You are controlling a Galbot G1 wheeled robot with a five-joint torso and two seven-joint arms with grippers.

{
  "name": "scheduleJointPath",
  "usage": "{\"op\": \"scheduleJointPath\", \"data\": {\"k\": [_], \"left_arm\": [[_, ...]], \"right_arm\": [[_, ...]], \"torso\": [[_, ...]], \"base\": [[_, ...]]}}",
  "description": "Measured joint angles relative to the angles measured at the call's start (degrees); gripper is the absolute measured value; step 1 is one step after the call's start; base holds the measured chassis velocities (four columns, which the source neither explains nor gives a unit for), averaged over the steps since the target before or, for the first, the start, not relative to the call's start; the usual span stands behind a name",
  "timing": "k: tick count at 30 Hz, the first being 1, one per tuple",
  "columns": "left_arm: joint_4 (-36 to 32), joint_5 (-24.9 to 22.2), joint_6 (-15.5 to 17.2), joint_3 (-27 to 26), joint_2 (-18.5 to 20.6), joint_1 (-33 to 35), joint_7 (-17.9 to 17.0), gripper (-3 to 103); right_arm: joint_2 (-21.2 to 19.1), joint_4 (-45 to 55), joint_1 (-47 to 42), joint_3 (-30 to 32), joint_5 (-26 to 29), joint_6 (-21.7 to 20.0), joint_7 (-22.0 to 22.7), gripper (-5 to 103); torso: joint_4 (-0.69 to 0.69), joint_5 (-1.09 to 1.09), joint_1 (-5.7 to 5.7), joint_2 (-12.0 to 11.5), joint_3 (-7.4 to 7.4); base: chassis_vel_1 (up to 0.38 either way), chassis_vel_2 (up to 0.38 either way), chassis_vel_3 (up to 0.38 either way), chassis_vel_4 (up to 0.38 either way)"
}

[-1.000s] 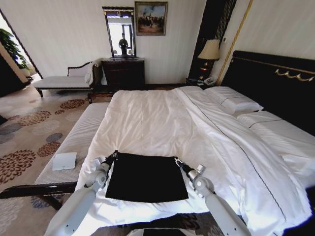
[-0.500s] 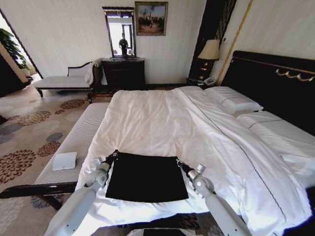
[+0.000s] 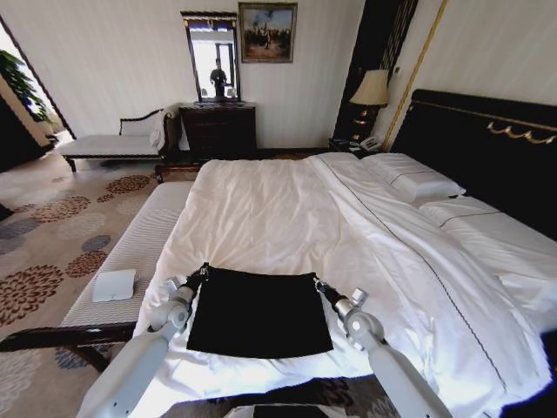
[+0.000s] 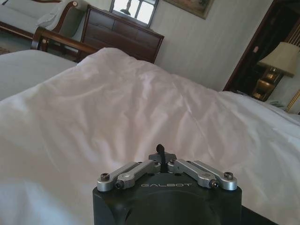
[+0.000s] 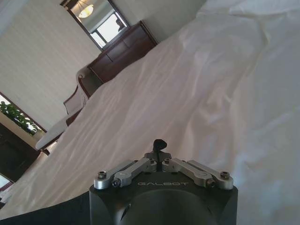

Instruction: Fold the clothes on the bed.

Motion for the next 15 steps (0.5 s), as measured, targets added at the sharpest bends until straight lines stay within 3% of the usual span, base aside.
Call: {"op": "scheduleJointPath", "data": {"k": [15], "left_arm": [[-16.63, -5.05, -0.40, -2.59, 5.27, -0.12, -5.14, 2]], "right_arm": [[-6.62, 18.46, -2.64, 5.02, -3.11, 1.55, 3.90, 0]], "torso": [[0.00, 0.00, 0.00, 0.00, 0.00]], "base": [[0.000, 0.000, 0.000, 0.000]]}}
